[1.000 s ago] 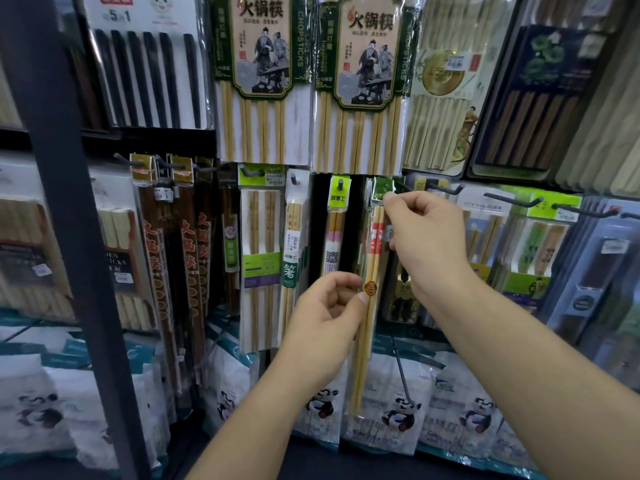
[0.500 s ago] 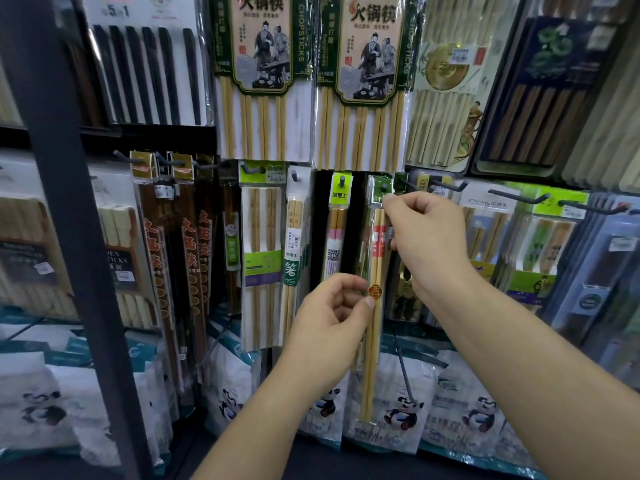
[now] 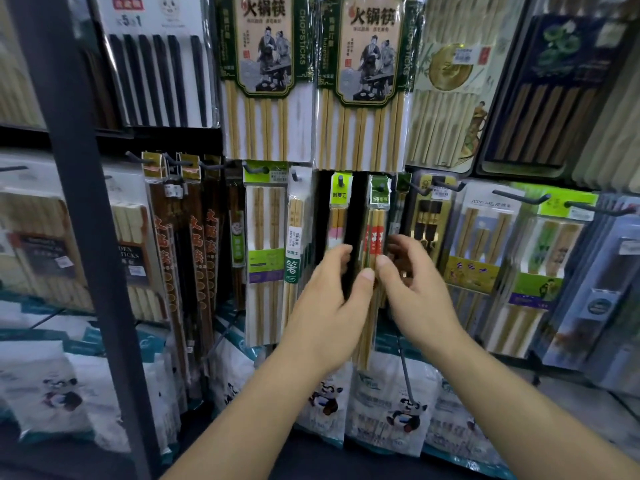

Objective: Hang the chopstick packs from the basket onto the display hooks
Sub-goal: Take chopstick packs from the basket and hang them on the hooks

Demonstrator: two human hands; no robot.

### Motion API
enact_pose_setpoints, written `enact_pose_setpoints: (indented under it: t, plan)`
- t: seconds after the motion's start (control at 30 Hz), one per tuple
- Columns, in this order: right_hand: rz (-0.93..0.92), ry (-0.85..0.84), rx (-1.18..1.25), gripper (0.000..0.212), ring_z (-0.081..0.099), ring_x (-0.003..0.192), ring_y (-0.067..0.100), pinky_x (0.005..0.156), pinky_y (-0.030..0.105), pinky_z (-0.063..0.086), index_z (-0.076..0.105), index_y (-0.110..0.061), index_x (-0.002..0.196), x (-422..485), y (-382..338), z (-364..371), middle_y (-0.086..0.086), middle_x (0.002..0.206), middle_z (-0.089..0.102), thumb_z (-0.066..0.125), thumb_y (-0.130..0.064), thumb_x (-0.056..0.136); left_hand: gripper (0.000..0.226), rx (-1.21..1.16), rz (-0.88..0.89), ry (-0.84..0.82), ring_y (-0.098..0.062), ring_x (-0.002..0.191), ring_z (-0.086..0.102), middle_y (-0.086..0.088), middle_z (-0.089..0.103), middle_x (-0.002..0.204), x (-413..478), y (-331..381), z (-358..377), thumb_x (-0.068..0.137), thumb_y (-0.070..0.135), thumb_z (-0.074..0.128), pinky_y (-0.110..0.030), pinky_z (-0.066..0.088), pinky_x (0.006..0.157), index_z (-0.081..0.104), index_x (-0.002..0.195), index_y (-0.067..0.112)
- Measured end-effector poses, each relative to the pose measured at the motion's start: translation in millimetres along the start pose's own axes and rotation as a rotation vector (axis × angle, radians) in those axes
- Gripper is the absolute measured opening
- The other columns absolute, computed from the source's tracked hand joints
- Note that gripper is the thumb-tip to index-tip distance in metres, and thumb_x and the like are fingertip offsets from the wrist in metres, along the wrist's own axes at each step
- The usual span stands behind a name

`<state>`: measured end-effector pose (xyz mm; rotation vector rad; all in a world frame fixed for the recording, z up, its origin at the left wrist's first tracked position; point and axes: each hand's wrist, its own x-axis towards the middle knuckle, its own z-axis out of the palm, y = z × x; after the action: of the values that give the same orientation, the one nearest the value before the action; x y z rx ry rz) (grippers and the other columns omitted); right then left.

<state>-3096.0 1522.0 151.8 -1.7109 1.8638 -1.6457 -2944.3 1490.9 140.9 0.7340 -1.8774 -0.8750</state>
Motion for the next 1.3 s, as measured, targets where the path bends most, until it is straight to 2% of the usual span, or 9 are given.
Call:
enact_pose_setpoints:
  t: [0.17,0.4,0.47,0.57,0.67,0.8,1.0,1.1,1.3]
  plan:
    - [0.105,-0.134,0.289,0.079,0.025,0.15,0.002,0.125,0.044,0.024,0.016,-0.045,0.16,10,10,11,-0.018,0.166,0.022,0.031,-0.079,0.09,0.071,-0.145,-0.088,-0.004,-0.001,0.14,0.036,0.009,0.036,0.163,37,16,20,0.101,0.066,0.037,-0.026,0.03,0.113,0.021,0.162,0.033]
    - [0.137,-0.126,0.485,0.08,0.026,0.148,-0.001,0.125,0.046,0.022,0.017,-0.06,0.152,35,14,30,-0.025,0.163,0.025,0.028,-0.089,0.078,0.068,-0.385,-0.155,0.028,-0.009,0.151,0.027,0.008,0.029,0.168,71,16,37,0.105,0.064,0.032,-0.028,0.023,0.112,0.016,0.164,0.034]
    - [0.122,-0.129,0.501,0.083,0.025,0.146,-0.007,0.126,0.04,0.021,0.017,-0.055,0.156,41,14,36,-0.026,0.163,0.024,0.028,-0.087,0.08,0.065,-0.376,-0.129,0.038,0.002,0.141,0.034,0.013,0.034,0.162,75,12,40,0.106,0.061,0.031,-0.02,0.024,0.11,0.021,0.164,0.033]
    - [0.119,-0.112,0.521,0.079,0.025,0.146,-0.007,0.126,0.035,0.02,0.017,-0.042,0.16,49,14,43,-0.021,0.165,0.024,0.027,-0.076,0.089,0.058,-0.384,-0.111,0.053,0.032,0.099,0.039,0.022,0.043,0.138,82,7,43,0.108,0.055,0.032,0.008,0.03,0.078,0.031,0.16,0.031]
    - [0.131,-0.094,0.535,0.076,0.025,0.149,0.001,0.127,0.037,0.02,0.017,-0.035,0.162,54,15,46,-0.012,0.166,0.025,0.024,-0.072,0.095,0.053,-0.407,-0.131,0.053,0.034,0.087,0.039,0.026,0.046,0.127,89,7,41,0.109,0.051,0.034,0.01,0.033,0.064,0.037,0.157,0.029]
    - [0.151,-0.085,0.582,0.057,0.026,0.149,0.002,0.126,0.037,0.021,0.019,-0.034,0.162,58,19,47,-0.01,0.166,0.027,0.022,-0.052,0.107,0.048,-0.422,-0.161,0.046,0.024,0.095,0.045,0.031,0.051,0.114,93,9,40,0.109,0.051,0.034,-0.004,0.033,0.077,0.042,0.153,0.031]
    - [0.156,-0.117,0.544,0.079,0.022,0.144,-0.007,0.12,0.026,0.021,0.011,-0.042,0.161,49,28,52,-0.019,0.165,0.02,0.024,-0.077,0.091,0.057,-0.462,-0.193,-0.008,0.001,0.138,0.037,0.015,0.04,0.159,82,-3,42,0.108,0.055,0.036,-0.024,0.029,0.11,0.032,0.16,0.034]
    - [0.201,-0.119,0.561,0.087,0.02,0.148,-0.004,0.125,0.033,0.018,0.013,-0.042,0.161,44,33,57,-0.016,0.167,0.019,0.025,-0.083,0.085,0.056,-0.511,-0.216,-0.028,0.018,0.117,0.042,0.023,0.044,0.144,76,-11,46,0.108,0.055,0.036,-0.01,0.03,0.095,0.03,0.16,0.035]
    - [0.285,-0.132,0.577,0.076,0.018,0.152,0.003,0.127,0.041,0.017,0.015,-0.039,0.161,48,40,62,-0.012,0.168,0.019,0.023,-0.075,0.095,0.054,-0.524,-0.249,-0.008,0.015,0.114,0.045,0.032,0.05,0.128,81,-12,47,0.107,0.055,0.038,-0.01,0.031,0.087,0.035,0.157,0.036]
